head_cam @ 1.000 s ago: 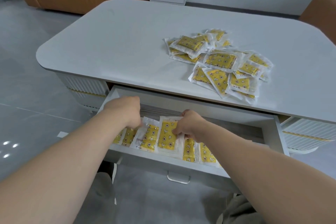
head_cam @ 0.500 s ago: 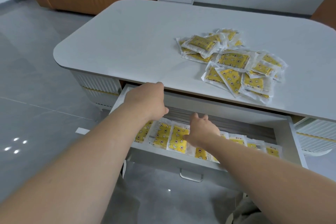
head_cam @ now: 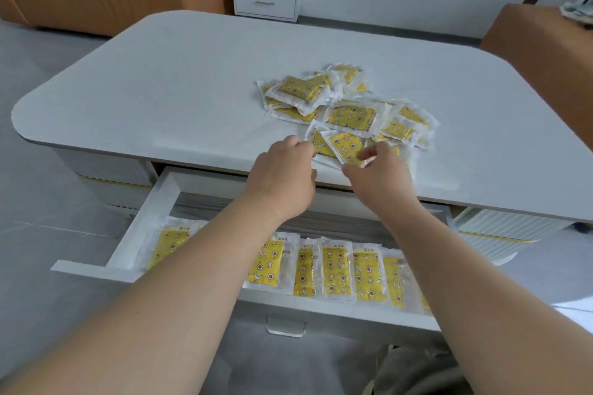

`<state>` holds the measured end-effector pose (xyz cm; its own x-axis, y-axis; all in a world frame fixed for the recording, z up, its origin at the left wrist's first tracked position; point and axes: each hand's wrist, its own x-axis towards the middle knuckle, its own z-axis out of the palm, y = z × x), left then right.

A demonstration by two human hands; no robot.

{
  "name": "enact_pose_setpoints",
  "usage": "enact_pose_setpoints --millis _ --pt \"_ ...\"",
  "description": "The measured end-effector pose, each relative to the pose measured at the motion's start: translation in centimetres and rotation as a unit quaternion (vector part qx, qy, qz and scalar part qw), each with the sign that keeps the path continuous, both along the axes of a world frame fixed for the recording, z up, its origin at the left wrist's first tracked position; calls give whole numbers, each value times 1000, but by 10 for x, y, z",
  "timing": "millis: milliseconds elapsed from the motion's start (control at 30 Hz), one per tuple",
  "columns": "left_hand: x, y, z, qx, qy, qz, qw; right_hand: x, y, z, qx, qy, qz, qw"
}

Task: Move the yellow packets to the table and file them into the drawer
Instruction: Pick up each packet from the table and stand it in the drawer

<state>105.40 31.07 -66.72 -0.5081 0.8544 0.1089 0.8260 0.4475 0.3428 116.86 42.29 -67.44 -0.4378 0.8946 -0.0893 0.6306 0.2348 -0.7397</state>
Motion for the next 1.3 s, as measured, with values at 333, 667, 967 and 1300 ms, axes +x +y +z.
enact_pose_setpoints --millis 333,667,967,1300 --pt "22 50 -31 1 78 24 997 12 49 1 -142 -31 -194 970" --pt "36 67 -41 -12 85 27 996 27 51 5 -144 15 -149 978" --pt "29 56 -37 -22 111 55 992 17 37 43 -186 377 -236 876" --pt "16 41 -32 -40 67 142 987 19 10 52 -257 458 -172 834"
